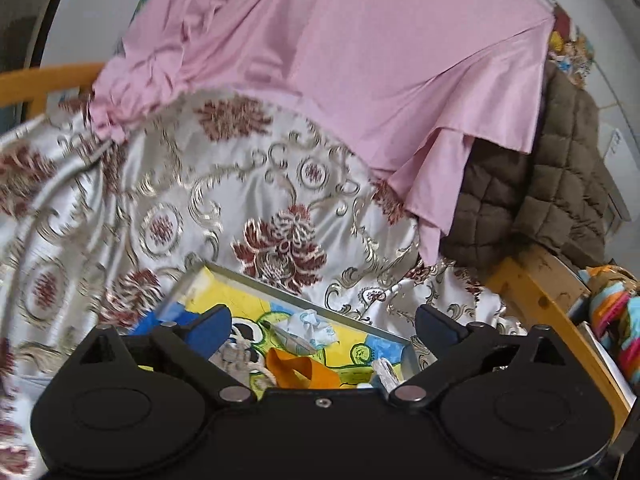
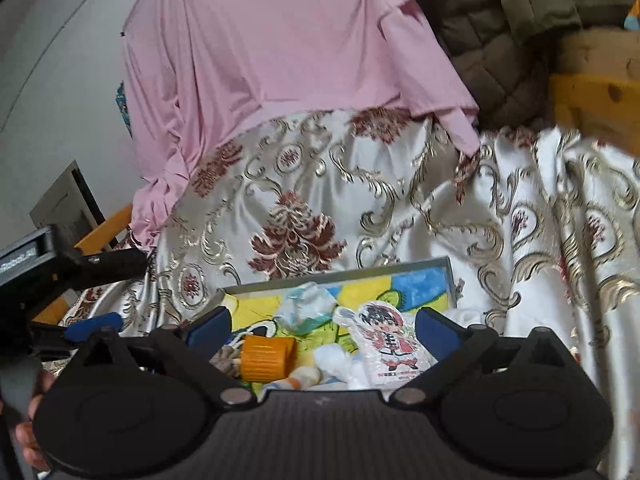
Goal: Organize soft objects
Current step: 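Withdraw both open tools from the tray back toward the pile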
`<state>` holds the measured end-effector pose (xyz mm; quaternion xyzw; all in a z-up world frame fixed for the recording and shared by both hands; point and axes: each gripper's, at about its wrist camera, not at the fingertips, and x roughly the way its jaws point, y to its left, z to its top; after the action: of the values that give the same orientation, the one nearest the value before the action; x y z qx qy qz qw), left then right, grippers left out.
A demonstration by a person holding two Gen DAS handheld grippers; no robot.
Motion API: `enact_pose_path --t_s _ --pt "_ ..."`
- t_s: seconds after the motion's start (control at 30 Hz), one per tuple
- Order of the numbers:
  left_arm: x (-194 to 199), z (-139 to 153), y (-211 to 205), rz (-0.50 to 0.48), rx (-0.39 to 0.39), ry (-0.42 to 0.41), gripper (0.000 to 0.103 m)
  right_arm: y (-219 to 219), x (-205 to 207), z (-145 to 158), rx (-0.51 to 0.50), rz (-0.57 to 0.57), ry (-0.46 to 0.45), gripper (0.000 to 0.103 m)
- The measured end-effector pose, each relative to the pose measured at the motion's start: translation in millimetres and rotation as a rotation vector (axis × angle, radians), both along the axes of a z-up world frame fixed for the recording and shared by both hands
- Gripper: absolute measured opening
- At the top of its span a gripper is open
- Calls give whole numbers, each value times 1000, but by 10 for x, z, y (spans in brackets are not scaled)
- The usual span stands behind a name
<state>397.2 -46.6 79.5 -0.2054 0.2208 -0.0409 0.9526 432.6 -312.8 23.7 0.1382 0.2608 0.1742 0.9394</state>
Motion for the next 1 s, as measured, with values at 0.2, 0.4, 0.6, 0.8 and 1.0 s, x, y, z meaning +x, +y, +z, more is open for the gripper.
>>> enact_pose_path --t_s 0.2,0.4,0.6,0.8,1.0 --pt "-517 173 78 -24 72 -28 102 16 -403 326 -44 -41 -81 103" --pt "-965 297 146 -33 131 -86 102 89 -818 579 -93 -64 -168 103" --pt "-1367 340 213 -32 210 -161 102 256 -1170 658 -181 -75 -239 103" --pt "-1723 277 333 -55 261 -188 102 426 -1502 683 -206 -87 -287 103" --pt "-2054 49 489 -84 272 -171 102 594 -1799 614 -260 -127 -344 103"
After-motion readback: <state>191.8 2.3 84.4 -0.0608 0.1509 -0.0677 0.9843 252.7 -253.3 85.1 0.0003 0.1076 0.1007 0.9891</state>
